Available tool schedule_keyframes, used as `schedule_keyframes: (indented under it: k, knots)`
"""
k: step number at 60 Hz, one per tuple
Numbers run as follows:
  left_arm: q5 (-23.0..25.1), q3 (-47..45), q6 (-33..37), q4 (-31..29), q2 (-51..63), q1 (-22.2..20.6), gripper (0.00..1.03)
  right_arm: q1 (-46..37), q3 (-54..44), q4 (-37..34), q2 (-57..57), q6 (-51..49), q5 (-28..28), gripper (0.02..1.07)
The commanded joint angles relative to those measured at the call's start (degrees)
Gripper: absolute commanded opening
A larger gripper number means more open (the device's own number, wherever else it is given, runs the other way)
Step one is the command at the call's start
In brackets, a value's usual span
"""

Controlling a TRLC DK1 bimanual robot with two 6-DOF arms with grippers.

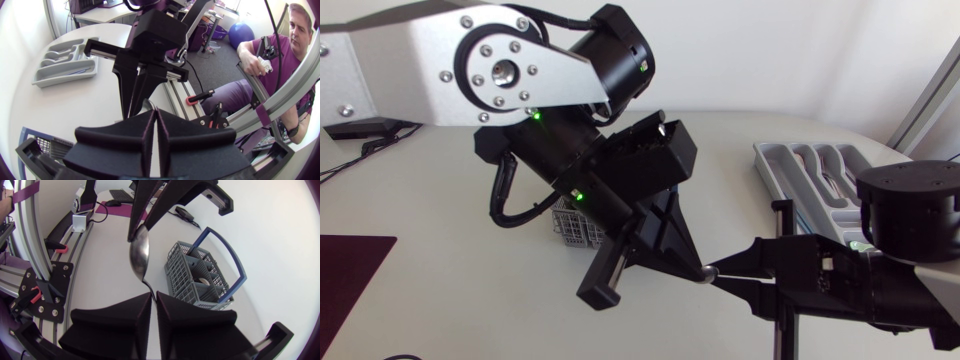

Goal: Sort the cutlery from the basket into the organizer compartments.

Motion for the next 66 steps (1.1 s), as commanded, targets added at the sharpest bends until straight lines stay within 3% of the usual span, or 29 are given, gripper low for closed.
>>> schedule_keyframes:
  k: [1,3,6,14,17,29,42,46,50,55,66]
  knots:
    - [0.9,2.2,0.9,-0.5,1.4,0.8,0.04,0.7,-0.6,0.1,0.7,2.4,0.0,0.08]
    - [1.0,2.8,0.3,-0.5,1.8,1.2,0.08,0.9,-0.6,0.1,0.7,2.4,0.0,0.08]
    - [1.2,3.5,-0.8,-0.3,2.0,2.0,0.23,0.8,-0.5,-0.1,0.8,2.6,0.1,0.08]
    - [1.2,6.0,-3.2,-0.1,2.5,3.6,0.81,0.7,0.0,-1.5,1.1,2.7,0.3,0.08]
    - [1.2,6.5,-5.3,1.7,2.5,4.2,0.89,0.5,0.0,-2.0,1.1,2.7,0.9,0.08]
    - [0.4,6.7,-14.0,11.0,0.9,8.8,0.95,-5.3,-0.6,-3.8,1.2,-0.1,3.1,0.08]
    - [-11.9,5.4,-17.0,14.6,0.9,10.8,0.95,-20.8,-1.8,-2.4,3.2,-7.3,3.7,0.08]
    - [-18.7,3.8,-17.4,16.0,1.1,10.5,0.95,-26.7,-2.6,-0.7,4.1,-10.0,3.7,0.08]
    - [-21.8,2.3,-17.5,16.6,0.8,10.2,0.95,-31.4,-3.2,1.2,5.7,-12.1,4.0,0.08]
    - [-29.1,0.0,-18.2,18.7,0.5,9.2,0.95,-38.0,-4.2,5.1,8.3,-15.0,4.3,0.08]
    - [-34.8,-2.1,-19.8,19.1,0.4,9.0,0.95,-48.1,-5.6,14.7,14.4,-20.1,8.0,0.08]
